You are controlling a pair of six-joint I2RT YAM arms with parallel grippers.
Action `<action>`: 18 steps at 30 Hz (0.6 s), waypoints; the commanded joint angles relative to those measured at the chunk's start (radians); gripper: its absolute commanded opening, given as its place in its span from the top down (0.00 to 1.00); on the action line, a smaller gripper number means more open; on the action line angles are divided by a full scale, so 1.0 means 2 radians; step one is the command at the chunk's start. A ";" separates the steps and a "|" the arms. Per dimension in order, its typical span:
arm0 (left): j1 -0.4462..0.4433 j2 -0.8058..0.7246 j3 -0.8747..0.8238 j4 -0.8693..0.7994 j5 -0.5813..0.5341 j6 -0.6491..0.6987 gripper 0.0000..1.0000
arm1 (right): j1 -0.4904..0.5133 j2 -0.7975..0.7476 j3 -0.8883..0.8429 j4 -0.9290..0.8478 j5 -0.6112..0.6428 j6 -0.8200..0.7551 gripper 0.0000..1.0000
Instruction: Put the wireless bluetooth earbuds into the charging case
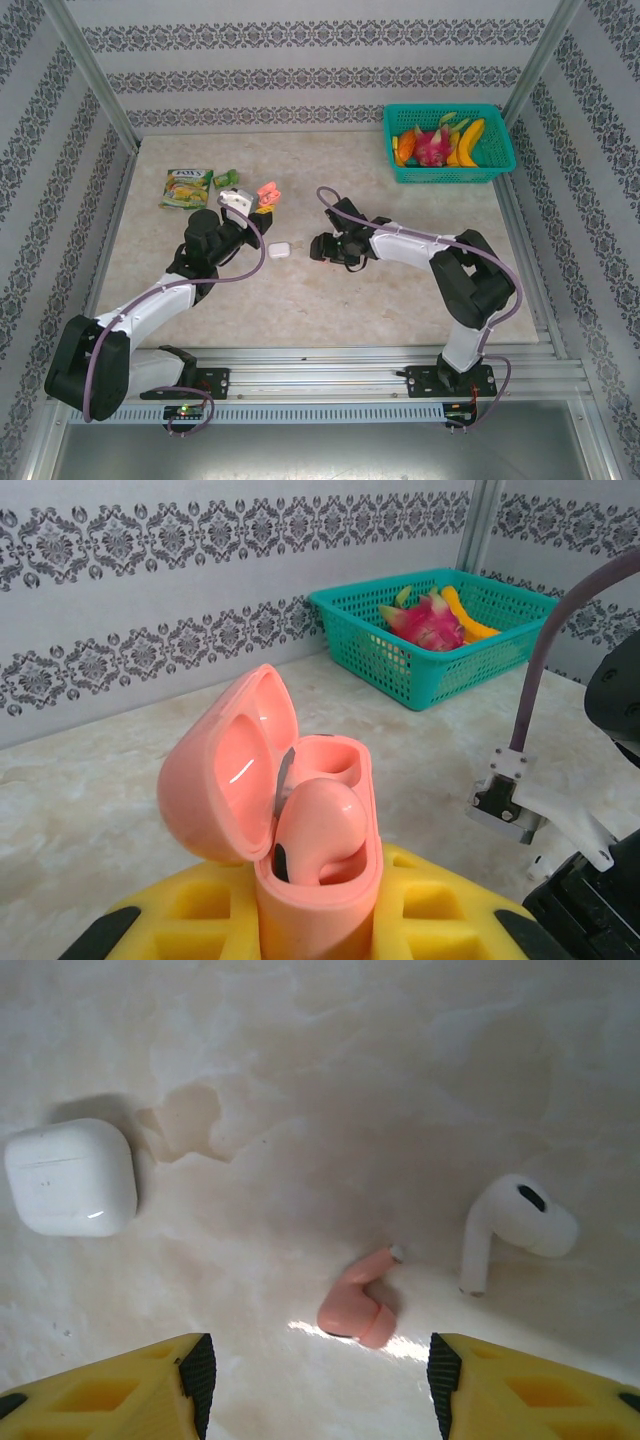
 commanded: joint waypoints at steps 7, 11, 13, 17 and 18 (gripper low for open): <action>0.005 -0.017 -0.007 0.021 -0.014 0.003 1.00 | 0.015 0.044 0.037 0.011 -0.014 0.016 0.42; 0.008 -0.019 -0.007 0.024 -0.014 0.003 1.00 | 0.021 0.045 0.037 0.009 -0.019 0.023 0.43; 0.009 -0.019 -0.007 0.026 -0.014 0.003 1.00 | 0.024 0.044 0.033 0.018 -0.030 0.032 0.44; 0.011 -0.019 -0.007 0.028 -0.014 0.003 1.00 | 0.037 0.029 0.027 0.036 -0.054 0.052 0.44; 0.012 -0.018 -0.007 0.028 -0.013 0.003 1.00 | 0.040 0.024 0.026 0.036 -0.055 0.055 0.44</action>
